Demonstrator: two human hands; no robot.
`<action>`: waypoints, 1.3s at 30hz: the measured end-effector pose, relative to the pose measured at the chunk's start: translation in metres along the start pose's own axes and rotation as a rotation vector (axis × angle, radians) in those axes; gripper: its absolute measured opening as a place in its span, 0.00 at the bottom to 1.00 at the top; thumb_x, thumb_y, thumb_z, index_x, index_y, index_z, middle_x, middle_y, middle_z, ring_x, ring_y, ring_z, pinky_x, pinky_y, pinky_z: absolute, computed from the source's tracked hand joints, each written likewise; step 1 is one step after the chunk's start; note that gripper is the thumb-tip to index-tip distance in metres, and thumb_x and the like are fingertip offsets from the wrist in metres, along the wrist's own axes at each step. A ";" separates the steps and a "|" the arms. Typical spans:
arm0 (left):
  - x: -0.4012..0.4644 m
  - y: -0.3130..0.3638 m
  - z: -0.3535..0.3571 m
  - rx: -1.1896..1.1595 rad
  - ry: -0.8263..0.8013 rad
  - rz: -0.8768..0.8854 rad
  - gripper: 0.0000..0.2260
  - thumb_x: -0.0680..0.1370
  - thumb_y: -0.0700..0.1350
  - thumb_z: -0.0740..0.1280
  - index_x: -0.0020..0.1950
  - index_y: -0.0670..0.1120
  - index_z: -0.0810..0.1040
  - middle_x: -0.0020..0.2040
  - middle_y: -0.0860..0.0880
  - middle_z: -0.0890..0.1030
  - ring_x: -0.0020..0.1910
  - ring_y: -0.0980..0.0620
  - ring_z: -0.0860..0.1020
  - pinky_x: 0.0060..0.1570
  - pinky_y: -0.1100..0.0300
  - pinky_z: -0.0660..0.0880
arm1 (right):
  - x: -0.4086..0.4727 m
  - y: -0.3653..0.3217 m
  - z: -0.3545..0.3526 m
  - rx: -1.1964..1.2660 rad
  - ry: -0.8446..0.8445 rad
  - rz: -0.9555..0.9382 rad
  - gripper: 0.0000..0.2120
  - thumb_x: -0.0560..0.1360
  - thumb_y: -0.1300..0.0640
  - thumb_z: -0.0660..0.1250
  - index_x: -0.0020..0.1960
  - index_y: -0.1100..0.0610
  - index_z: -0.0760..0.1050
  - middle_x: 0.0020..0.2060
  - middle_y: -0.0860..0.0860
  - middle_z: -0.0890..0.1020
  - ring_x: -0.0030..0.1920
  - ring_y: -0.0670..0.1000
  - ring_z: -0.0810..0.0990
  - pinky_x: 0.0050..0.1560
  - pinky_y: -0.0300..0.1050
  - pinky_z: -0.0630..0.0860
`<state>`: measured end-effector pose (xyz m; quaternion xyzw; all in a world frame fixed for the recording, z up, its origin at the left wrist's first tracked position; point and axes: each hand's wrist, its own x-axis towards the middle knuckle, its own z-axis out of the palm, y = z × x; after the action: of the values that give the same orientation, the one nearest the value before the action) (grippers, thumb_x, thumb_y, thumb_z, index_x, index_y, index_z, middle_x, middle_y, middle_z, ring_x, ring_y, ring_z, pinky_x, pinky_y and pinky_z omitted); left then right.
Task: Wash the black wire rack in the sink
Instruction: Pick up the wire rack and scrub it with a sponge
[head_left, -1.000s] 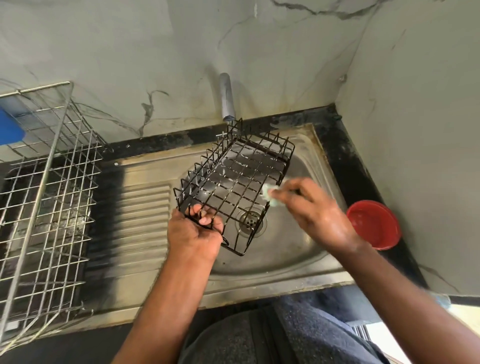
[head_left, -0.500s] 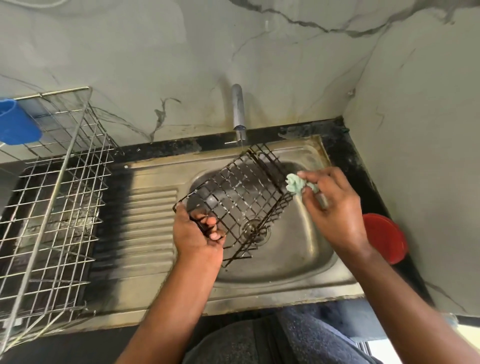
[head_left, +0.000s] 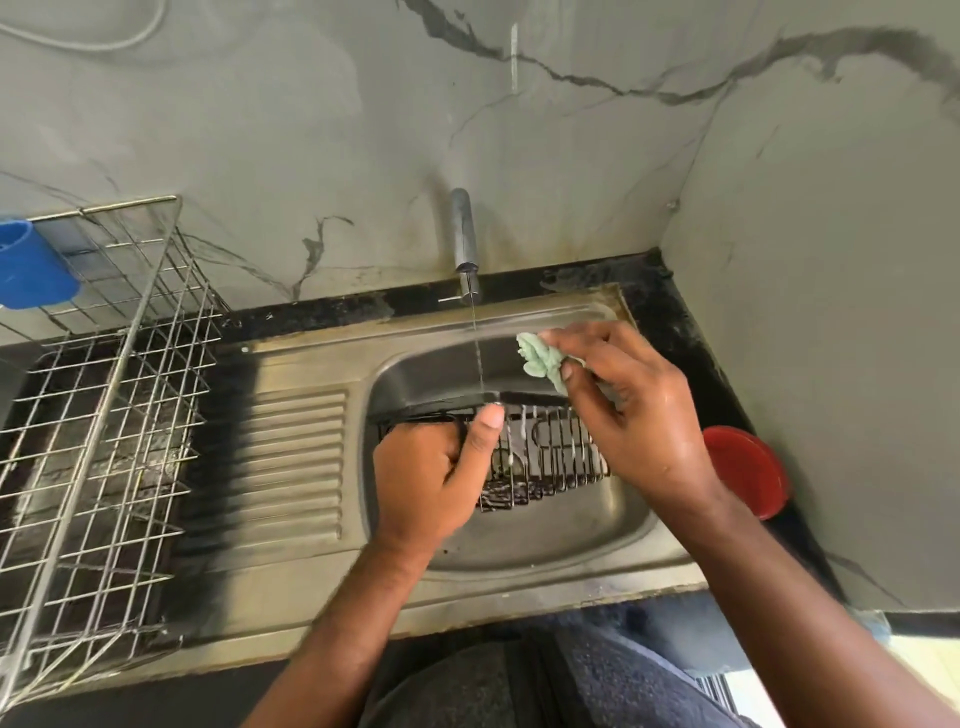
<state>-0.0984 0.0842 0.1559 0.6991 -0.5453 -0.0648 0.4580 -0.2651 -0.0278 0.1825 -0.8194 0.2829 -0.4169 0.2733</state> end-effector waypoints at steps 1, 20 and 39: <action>0.000 -0.001 0.001 0.056 0.003 0.075 0.29 0.82 0.63 0.57 0.23 0.51 0.61 0.18 0.53 0.64 0.17 0.54 0.63 0.19 0.61 0.58 | 0.001 -0.003 -0.002 0.033 0.001 0.015 0.16 0.80 0.68 0.67 0.66 0.58 0.80 0.57 0.52 0.81 0.58 0.48 0.81 0.57 0.39 0.79; 0.007 -0.020 0.023 -0.027 -0.002 -0.018 0.30 0.83 0.53 0.54 0.24 0.42 0.75 0.19 0.50 0.73 0.21 0.49 0.74 0.26 0.49 0.71 | -0.049 -0.013 0.006 -0.311 -0.190 -0.058 0.19 0.78 0.69 0.68 0.68 0.58 0.79 0.59 0.54 0.76 0.54 0.49 0.79 0.49 0.43 0.80; 0.060 -0.037 0.000 -0.011 -0.336 0.081 0.15 0.82 0.51 0.64 0.65 0.46 0.79 0.61 0.53 0.81 0.61 0.58 0.78 0.61 0.55 0.75 | -0.002 0.032 0.005 0.117 -0.443 0.360 0.09 0.85 0.54 0.56 0.59 0.53 0.74 0.45 0.47 0.78 0.45 0.47 0.77 0.46 0.45 0.75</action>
<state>-0.0488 0.0341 0.1540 0.6534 -0.6415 -0.1655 0.3664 -0.2691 -0.0478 0.1568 -0.8100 0.3328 -0.1882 0.4446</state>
